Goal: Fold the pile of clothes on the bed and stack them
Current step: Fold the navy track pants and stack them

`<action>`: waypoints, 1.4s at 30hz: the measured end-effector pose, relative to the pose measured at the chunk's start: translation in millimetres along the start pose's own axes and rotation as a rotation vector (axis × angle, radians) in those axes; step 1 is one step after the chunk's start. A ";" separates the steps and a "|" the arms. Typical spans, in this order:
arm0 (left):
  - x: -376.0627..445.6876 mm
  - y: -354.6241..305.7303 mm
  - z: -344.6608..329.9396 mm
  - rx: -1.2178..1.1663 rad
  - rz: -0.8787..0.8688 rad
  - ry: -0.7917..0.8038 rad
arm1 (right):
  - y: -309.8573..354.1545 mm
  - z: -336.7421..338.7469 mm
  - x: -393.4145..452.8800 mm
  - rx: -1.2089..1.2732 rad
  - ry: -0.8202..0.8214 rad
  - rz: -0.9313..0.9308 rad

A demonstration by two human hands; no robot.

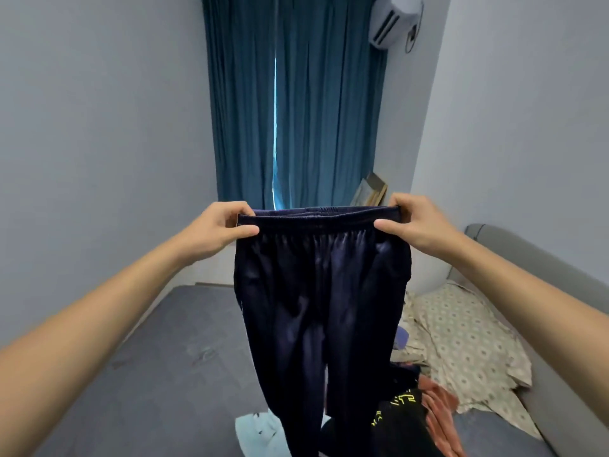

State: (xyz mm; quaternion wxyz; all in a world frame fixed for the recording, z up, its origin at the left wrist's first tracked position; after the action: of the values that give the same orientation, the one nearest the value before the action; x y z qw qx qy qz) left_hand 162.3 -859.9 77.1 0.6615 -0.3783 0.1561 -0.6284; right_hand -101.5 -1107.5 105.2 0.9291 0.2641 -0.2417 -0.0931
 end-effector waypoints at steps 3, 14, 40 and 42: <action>8.4 -34.7 27.7 0.008 -0.059 -0.030 | 23.8 29.2 7.3 0.049 -0.043 0.003; 11.3 -37.5 67.5 -0.037 -0.001 -0.180 | 25.4 43.8 23.2 0.157 -0.115 -0.054; -26.2 126.7 -63.3 -0.389 0.650 -0.494 | -56.7 -151.6 15.7 0.557 0.073 -0.779; -25.6 126.2 -71.2 -0.334 0.640 -0.529 | -52.0 -165.2 18.0 0.597 0.054 -0.765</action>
State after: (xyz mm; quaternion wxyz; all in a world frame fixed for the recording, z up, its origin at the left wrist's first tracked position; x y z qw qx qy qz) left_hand 199.6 -866.8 -65.0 0.7697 -0.5602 0.1899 -0.2399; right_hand -5.9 -1083.0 -38.3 0.7178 0.5914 -0.1190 -0.3477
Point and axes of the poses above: each hand's wrist, its own x-axis towards the middle knuckle, its own z-axis out of the back of the hand, y = z × x, the point moved 7 cm from there along x, towards the middle knuckle, and after that the axes turned 13 degrees about y, right-handed, at the moved point
